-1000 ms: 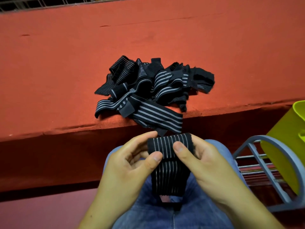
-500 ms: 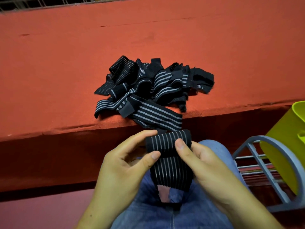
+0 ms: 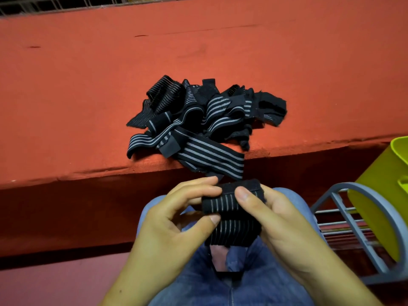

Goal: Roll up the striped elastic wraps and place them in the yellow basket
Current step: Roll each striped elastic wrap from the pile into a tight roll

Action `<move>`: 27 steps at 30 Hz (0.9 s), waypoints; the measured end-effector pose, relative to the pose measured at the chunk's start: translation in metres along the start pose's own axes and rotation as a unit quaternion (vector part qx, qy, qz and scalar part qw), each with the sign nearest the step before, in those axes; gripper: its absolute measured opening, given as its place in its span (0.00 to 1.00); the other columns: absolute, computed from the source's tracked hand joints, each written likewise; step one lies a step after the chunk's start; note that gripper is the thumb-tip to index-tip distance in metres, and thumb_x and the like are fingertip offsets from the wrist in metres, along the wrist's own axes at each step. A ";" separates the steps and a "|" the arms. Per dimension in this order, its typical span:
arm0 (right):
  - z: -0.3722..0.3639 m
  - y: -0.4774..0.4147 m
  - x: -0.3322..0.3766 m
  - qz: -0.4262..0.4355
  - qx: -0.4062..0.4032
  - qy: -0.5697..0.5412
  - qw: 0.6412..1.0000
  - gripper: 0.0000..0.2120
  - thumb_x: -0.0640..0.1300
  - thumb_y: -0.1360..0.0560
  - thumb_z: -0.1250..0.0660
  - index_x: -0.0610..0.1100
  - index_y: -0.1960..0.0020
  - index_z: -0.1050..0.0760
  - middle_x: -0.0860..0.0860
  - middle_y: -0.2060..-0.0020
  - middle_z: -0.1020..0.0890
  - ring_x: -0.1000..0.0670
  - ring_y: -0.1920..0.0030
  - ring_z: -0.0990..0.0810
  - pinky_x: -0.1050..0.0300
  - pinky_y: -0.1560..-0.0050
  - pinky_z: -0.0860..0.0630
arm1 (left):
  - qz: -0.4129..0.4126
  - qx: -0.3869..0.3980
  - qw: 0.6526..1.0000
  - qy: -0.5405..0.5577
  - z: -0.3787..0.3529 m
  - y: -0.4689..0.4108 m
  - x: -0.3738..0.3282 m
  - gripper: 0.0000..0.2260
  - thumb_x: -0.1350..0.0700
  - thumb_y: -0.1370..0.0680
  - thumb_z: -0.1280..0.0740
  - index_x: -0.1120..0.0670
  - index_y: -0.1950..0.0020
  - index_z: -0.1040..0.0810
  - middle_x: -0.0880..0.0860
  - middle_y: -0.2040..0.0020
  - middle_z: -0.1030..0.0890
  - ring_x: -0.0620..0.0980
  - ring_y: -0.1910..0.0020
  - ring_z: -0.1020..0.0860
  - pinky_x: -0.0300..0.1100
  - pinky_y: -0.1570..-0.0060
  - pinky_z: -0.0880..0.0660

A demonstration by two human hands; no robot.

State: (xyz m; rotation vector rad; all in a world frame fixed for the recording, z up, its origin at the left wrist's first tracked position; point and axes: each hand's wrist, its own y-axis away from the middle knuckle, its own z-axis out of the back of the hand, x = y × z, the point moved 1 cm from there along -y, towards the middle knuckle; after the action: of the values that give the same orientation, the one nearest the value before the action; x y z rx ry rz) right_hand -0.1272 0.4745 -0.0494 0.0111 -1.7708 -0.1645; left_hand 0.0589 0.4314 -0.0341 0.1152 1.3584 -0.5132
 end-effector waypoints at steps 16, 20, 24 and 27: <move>-0.001 0.000 -0.003 0.014 0.016 0.023 0.999 0.17 0.58 0.25 0.30 0.48 0.43 0.17 0.46 0.47 0.12 0.49 0.44 0.14 0.54 0.45 0.18 | 0.042 -0.035 0.998 0.041 -0.001 -0.001 -0.003 0.14 0.54 0.26 0.23 0.40 0.43 0.16 0.46 0.45 0.13 0.47 0.48 0.14 0.34 0.50 0.20; -0.001 -0.001 0.001 0.045 0.003 0.036 0.998 0.15 0.53 0.23 0.30 0.45 0.43 0.18 0.47 0.49 0.12 0.51 0.47 0.13 0.59 0.49 0.20 | 0.047 -0.026 0.998 0.034 -0.001 -0.001 0.000 0.16 0.49 0.26 0.24 0.38 0.39 0.17 0.46 0.43 0.15 0.51 0.44 0.16 0.36 0.46 0.20; -0.001 0.000 0.001 0.045 -0.001 0.044 0.998 0.12 0.53 0.22 0.31 0.48 0.44 0.17 0.48 0.50 0.12 0.50 0.47 0.13 0.57 0.48 0.20 | 0.061 -0.022 0.997 0.035 -0.001 0.000 0.004 0.19 0.45 0.28 0.25 0.39 0.36 0.18 0.50 0.45 0.14 0.56 0.44 0.16 0.44 0.43 0.18; -0.002 0.000 -0.001 0.030 -0.005 0.040 0.999 0.13 0.55 0.22 0.30 0.49 0.44 0.17 0.47 0.49 0.12 0.50 0.46 0.13 0.56 0.47 0.19 | 0.058 -0.034 0.997 0.032 -0.002 -0.001 0.004 0.17 0.49 0.27 0.25 0.38 0.40 0.17 0.51 0.48 0.14 0.55 0.47 0.16 0.37 0.48 0.19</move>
State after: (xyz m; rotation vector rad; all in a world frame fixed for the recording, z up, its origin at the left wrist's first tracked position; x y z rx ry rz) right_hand -0.1254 0.4746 -0.0498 -0.0419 -1.6880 -0.1284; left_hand 0.0574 0.4300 -0.0377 0.1536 1.4219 -0.3683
